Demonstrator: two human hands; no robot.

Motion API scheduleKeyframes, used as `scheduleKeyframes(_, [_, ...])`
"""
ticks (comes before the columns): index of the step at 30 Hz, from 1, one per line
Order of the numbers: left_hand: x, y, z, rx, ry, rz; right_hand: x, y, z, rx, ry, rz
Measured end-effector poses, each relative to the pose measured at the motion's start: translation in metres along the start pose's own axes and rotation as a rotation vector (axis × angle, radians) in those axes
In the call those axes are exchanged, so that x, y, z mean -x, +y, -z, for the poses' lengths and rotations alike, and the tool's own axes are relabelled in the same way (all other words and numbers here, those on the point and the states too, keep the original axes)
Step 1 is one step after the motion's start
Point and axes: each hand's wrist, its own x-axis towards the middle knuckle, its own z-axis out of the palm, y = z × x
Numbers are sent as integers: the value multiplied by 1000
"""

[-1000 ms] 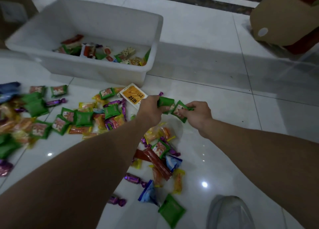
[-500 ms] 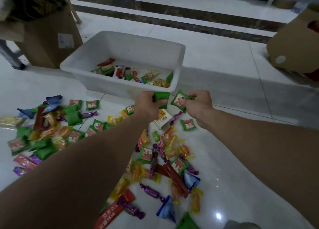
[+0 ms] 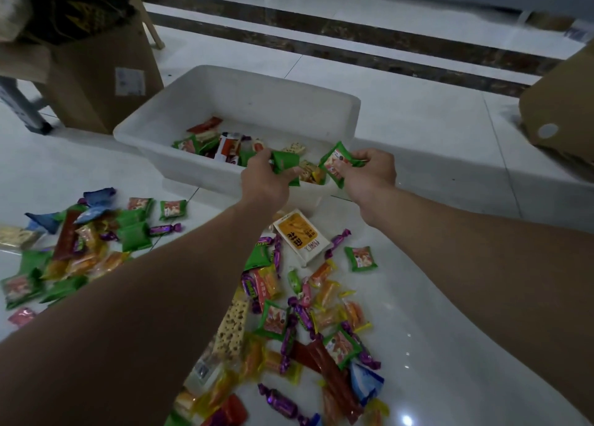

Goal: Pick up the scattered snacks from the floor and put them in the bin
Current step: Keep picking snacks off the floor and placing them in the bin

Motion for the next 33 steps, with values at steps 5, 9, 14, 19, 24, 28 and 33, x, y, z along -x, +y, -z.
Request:
scheduleKeyframes(5, [-30, -1, -3, 40, 11, 19, -26, 0, -11, 9, -1, -6])
scheduleKeyframes(9, [-47, -5, -6, 57, 52, 20, -43, 3, -19, 23, 0, -11])
scheduleKeyframes(14, [-55, -20, -8, 12, 62, -8, -57, 7, -27, 37, 1, -2])
scheduleKeyframes(19, [-57, -21, -8, -35, 65, -72, -60, 13, -29, 75, 7, 25])
scheduleKeyframes(24, [-33, -19, 1, -137, 12, -160, -52, 17, -18, 157, -30, 119])
scheduleKeyframes(28, [-3, -19, 14, -217, -35, -177, -27, 19, -4, 282, -152, 278])
scheduleKeyframes(33, [37, -23, 32, -290, -67, -170, 18, 33, 18, 408, -287, 381])
